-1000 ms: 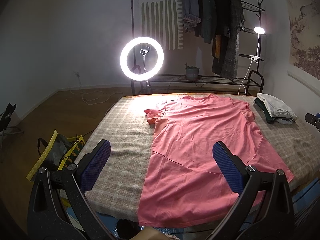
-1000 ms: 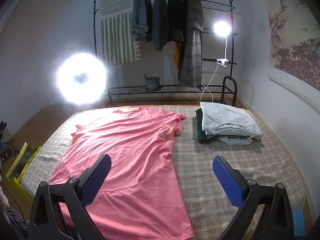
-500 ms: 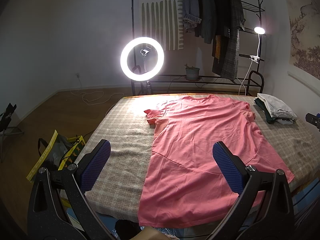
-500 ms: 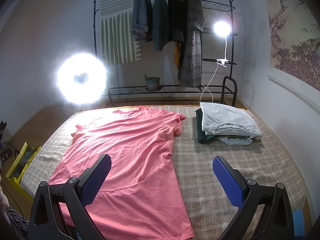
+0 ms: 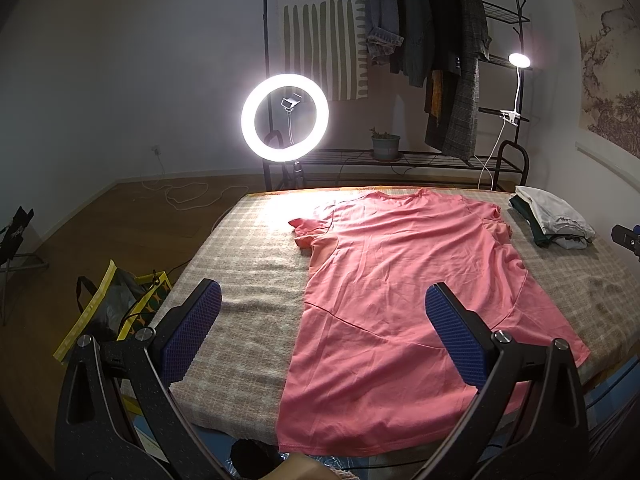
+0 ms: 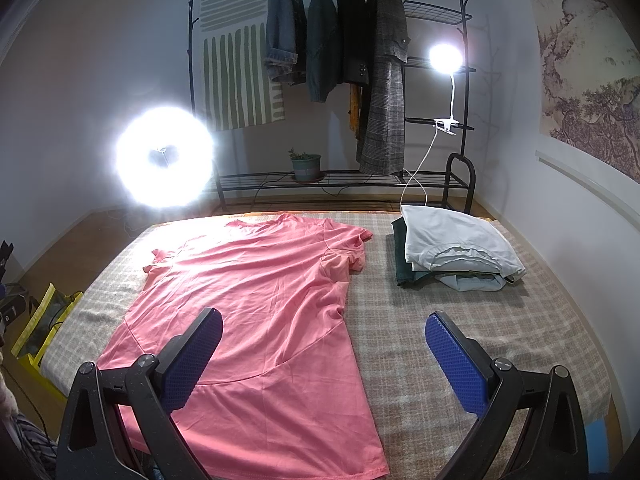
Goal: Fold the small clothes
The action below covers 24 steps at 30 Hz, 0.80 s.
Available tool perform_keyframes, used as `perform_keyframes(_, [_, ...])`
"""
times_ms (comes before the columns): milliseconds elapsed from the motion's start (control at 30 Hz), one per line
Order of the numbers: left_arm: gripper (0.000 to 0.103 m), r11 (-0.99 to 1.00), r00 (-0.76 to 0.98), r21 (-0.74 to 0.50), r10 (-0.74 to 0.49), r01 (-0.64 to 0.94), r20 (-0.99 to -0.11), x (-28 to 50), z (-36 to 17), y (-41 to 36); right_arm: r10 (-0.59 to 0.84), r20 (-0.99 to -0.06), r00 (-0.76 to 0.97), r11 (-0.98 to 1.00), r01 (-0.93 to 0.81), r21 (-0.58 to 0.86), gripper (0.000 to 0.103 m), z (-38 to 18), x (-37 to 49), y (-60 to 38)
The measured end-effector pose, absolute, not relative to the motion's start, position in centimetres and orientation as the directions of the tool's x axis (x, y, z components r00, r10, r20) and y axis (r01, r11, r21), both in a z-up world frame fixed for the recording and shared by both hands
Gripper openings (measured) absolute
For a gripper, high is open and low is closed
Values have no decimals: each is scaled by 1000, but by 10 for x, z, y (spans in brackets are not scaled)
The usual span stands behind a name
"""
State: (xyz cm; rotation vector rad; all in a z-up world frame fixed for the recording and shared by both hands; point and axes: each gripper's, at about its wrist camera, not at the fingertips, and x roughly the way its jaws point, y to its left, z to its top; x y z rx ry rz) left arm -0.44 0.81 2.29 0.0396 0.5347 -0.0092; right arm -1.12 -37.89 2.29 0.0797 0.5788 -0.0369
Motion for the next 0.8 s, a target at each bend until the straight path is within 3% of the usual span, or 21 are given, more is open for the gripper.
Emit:
perform_keyframes(567, [103, 999, 861, 33, 4, 15, -509, -4, 22, 10, -11, -545, 838, 997, 53, 61, 102, 25, -11, -379])
perform_keyframes(800, [103, 998, 838, -6, 52, -66, -544, 5, 3, 39, 20, -566, 824, 997, 29, 77, 102, 22, -1, -374])
